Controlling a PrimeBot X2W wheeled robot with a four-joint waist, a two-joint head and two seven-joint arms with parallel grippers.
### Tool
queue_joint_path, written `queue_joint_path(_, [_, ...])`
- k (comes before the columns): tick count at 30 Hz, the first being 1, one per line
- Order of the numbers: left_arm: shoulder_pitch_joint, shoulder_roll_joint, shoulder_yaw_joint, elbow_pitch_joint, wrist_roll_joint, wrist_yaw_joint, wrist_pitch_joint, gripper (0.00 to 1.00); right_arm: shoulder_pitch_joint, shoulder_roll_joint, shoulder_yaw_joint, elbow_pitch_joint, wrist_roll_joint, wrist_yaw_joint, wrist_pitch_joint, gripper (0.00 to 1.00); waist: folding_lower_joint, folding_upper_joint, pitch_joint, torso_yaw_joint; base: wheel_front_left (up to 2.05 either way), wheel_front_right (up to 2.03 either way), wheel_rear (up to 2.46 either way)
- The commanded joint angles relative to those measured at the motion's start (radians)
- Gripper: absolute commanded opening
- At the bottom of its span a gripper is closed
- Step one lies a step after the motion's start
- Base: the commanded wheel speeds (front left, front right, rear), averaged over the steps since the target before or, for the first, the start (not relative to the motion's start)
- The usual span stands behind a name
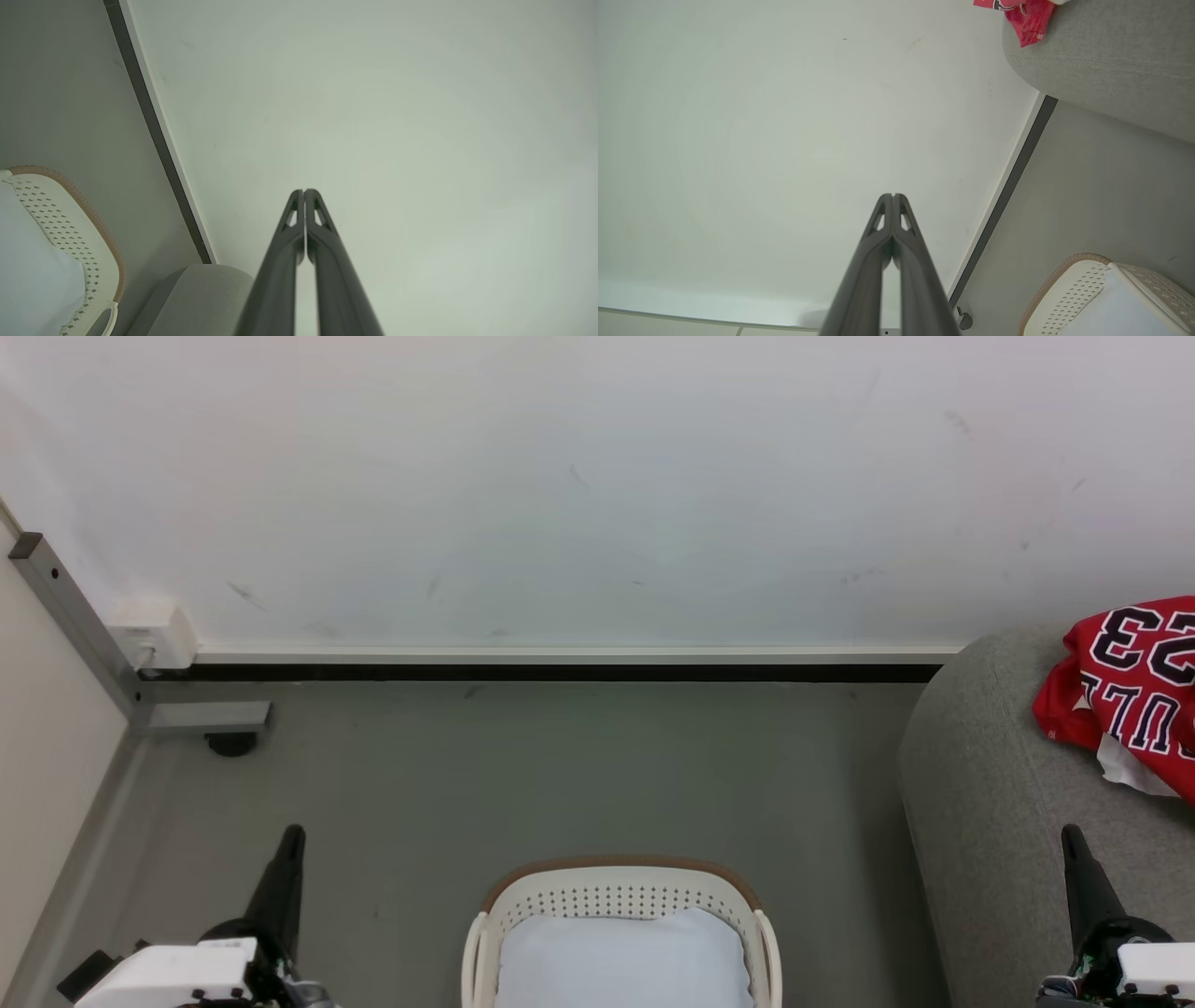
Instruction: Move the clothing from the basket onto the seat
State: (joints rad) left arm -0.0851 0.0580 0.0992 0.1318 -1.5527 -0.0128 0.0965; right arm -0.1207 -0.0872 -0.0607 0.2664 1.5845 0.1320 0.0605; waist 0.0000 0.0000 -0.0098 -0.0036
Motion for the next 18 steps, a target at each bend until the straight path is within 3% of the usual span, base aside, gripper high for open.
queue_joint_path(1, [-0.015, -0.001, 0.010, -0.004, -0.021, -0.006, 0.007, 0.00, -0.014, -0.009, 0.002, -0.004, 0.026, -0.002, 0.003, 0.00, 0.0000, 0.0000, 0.001, 0.000, 0.00, 0.00, 0.00])
queue_joint_path(18, [-0.019, -0.009, 0.021, -0.006, -0.066, -0.009, 0.019, 0.00, -0.018, -0.027, 0.019, -0.006, 0.096, -0.002, -0.003, 0.00, 0.0000, 0.0000, 0.006, 0.003, 0.00, 0.00, 0.00])
